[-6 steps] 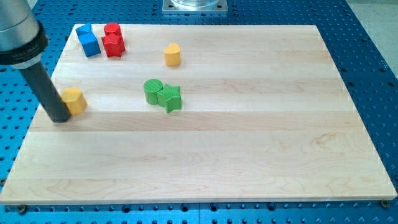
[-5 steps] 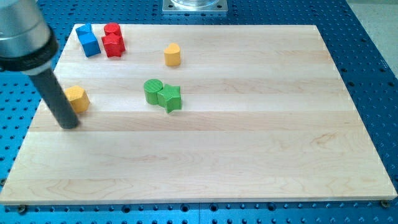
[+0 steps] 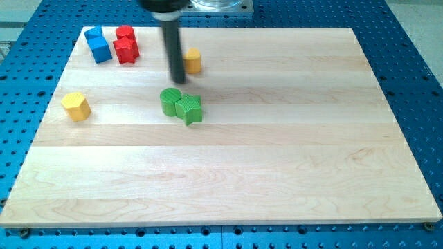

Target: Put heart to the top right of hexagon

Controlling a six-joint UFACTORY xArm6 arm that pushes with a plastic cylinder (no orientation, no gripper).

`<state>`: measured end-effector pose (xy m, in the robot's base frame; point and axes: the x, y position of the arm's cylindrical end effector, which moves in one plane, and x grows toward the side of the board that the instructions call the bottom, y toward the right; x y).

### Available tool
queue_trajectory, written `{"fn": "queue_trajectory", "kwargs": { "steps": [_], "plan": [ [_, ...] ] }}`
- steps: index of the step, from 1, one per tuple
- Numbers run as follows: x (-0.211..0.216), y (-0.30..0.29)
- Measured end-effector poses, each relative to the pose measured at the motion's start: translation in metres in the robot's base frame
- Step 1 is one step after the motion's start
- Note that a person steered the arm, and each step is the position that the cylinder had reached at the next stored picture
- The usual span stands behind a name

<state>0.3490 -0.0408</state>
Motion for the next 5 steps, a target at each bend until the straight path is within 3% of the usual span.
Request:
{"fn": "queue_trajectory", "kwargs": {
  "steps": [1, 2, 5],
  "plan": [
    [-0.004, 0.044],
    [-0.067, 0.064],
    [0.032, -0.158]
  ]
}}
